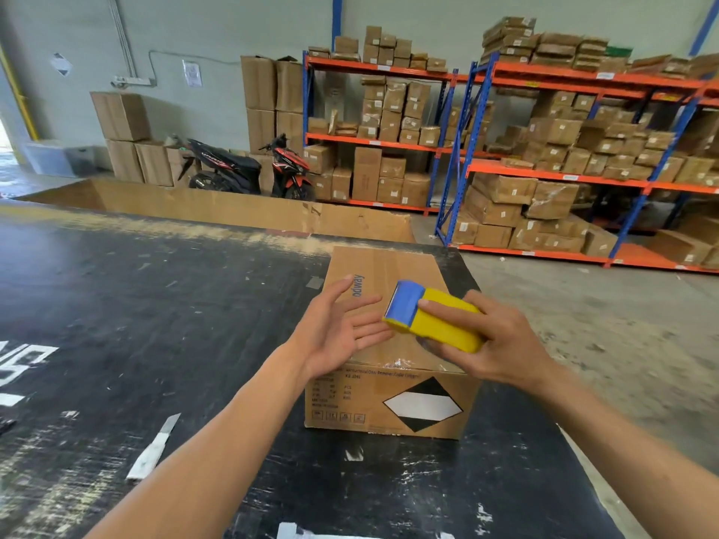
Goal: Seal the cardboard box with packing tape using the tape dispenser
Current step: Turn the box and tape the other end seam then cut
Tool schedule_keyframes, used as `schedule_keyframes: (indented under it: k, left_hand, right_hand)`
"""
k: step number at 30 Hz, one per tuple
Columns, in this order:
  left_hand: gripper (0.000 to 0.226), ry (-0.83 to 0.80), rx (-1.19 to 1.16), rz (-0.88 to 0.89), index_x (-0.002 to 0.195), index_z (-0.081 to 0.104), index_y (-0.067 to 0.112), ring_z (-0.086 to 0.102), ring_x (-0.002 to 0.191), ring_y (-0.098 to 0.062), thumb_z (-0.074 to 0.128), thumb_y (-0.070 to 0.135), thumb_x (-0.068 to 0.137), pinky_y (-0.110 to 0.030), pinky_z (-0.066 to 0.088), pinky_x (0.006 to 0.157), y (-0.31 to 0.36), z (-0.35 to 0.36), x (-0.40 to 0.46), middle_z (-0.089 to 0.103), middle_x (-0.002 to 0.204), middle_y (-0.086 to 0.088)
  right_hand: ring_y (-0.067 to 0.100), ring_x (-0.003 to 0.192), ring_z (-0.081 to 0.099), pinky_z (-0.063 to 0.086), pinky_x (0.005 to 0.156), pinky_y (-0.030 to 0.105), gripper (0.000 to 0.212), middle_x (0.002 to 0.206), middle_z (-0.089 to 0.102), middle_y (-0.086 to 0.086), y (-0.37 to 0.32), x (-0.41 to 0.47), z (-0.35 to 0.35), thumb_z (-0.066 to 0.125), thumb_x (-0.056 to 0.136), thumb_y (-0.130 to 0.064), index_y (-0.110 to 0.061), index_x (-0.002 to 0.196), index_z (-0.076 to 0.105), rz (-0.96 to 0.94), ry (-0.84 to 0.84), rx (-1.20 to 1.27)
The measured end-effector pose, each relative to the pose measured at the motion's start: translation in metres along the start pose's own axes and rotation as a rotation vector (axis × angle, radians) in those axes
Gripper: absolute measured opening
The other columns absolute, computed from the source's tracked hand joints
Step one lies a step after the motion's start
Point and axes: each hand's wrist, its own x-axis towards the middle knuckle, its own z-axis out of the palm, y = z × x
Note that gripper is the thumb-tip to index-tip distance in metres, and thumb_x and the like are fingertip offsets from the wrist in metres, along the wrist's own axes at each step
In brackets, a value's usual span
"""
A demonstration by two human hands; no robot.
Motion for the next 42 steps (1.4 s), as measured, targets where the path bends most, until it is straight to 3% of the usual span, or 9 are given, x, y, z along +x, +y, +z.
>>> schedule_keyframes:
  k: [3, 9, 14, 19, 25, 28, 31, 35, 42]
  left_hand:
    - [0.056, 0.034, 0.119, 0.022, 0.138, 0.050, 0.002, 0.064, 0.119, -0.038, 0.063, 0.034, 0.094, -0.049, 0.046, 0.109, -0.002, 0.014, -0.005, 0.065, 0.126, -0.028]
    - [0.044, 0.178, 0.089, 0.028, 0.129, 0.060, 0.001, 0.075, 0.093, -0.025, 0.070, 0.009, 0.087, -0.035, 0.063, 0.080, -0.001, 0.008, -0.008, 0.074, 0.112, -0.018]
    - [0.040, 0.316, 0.165, 0.092, 0.128, 0.062, 0.003, 0.075, 0.093, -0.027, 0.068, 0.000, 0.089, -0.032, 0.062, 0.069, -0.001, 0.002, 0.000, 0.074, 0.112, -0.019]
    - [0.039, 0.467, 0.243, 0.155, 0.122, 0.063, 0.004, 0.077, 0.073, -0.024, 0.066, -0.011, 0.086, -0.030, 0.062, 0.059, -0.002, -0.002, -0.008, 0.078, 0.088, -0.017]
    - [0.046, 0.664, 0.247, 0.317, 0.125, 0.060, 0.007, 0.077, 0.086, -0.029, 0.069, -0.011, 0.084, -0.033, 0.063, 0.076, -0.004, -0.051, -0.049, 0.077, 0.093, -0.019]
    - [0.046, 0.715, 0.407, 0.394, 0.128, 0.062, 0.015, 0.076, 0.092, -0.019, 0.075, 0.005, 0.085, -0.031, 0.057, 0.088, -0.029, -0.051, -0.050, 0.079, 0.095, -0.008]
    - [0.044, 0.788, 0.523, 0.444, 0.130, 0.065, 0.024, 0.067, 0.105, -0.007, 0.075, 0.016, 0.087, -0.020, 0.047, 0.085, -0.042, -0.055, -0.046, 0.076, 0.108, 0.000]
    - [0.047, 0.858, 0.591, 0.457, 0.133, 0.062, 0.024, 0.069, 0.107, -0.012, 0.074, 0.019, 0.088, -0.043, 0.047, 0.107, -0.052, -0.063, -0.041, 0.079, 0.099, 0.002]
    - [0.047, 0.887, 0.483, 0.470, 0.133, 0.062, 0.018, 0.075, 0.092, -0.014, 0.075, 0.013, 0.088, -0.047, 0.055, 0.098, -0.058, -0.076, -0.034, 0.080, 0.093, 0.001]
  right_hand:
    - [0.002, 0.064, 0.035, 0.026, 0.057, 0.010, 0.061, 0.083, 0.037, -0.012, 0.006, -0.009, 0.015, 0.080, 0.078, -0.047, -0.042, 0.134, 0.057, 0.052, -0.091, -0.053]
    - [0.011, 0.068, 0.049, 0.042, 0.056, 0.022, 0.059, 0.088, 0.050, -0.005, 0.002, -0.005, 0.020, 0.077, 0.081, -0.047, -0.040, 0.136, 0.056, -0.001, -0.084, 0.054]
    - [0.014, 0.068, 0.050, 0.046, 0.057, 0.030, 0.059, 0.085, 0.052, -0.004, 0.000, 0.007, 0.022, 0.071, 0.083, -0.054, -0.045, 0.138, 0.052, 0.027, -0.152, 0.079]
    - [0.014, 0.070, 0.052, 0.046, 0.057, 0.035, 0.058, 0.085, 0.055, -0.004, 0.002, 0.014, 0.023, 0.066, 0.084, -0.061, -0.048, 0.138, 0.050, 0.002, -0.290, 0.121]
    - [0.010, 0.064, 0.049, 0.042, 0.052, 0.031, 0.052, 0.079, 0.055, -0.005, 0.022, 0.002, -0.001, 0.056, 0.084, -0.068, -0.054, 0.134, 0.051, -0.023, -0.415, 0.087]
    - [0.009, 0.057, 0.041, 0.033, 0.049, 0.026, 0.050, 0.073, 0.045, -0.009, 0.019, -0.002, 0.008, 0.058, 0.083, -0.066, -0.056, 0.132, 0.052, -0.053, -0.496, -0.018]
    - [0.010, 0.054, 0.039, 0.029, 0.047, 0.024, 0.051, 0.072, 0.040, -0.011, 0.017, -0.003, 0.010, 0.061, 0.081, -0.063, -0.056, 0.130, 0.054, -0.060, -0.516, -0.063]
    - [0.012, 0.050, 0.038, 0.029, 0.043, 0.026, 0.050, 0.070, 0.041, -0.008, 0.007, -0.001, 0.010, 0.056, 0.078, -0.061, -0.055, 0.128, 0.057, -0.092, -0.531, -0.111]
    - [0.014, 0.048, 0.030, 0.022, 0.044, 0.022, 0.047, 0.065, 0.044, -0.006, -0.011, 0.003, 0.018, 0.057, 0.074, -0.060, -0.050, 0.119, 0.066, -0.083, -0.535, -0.139]
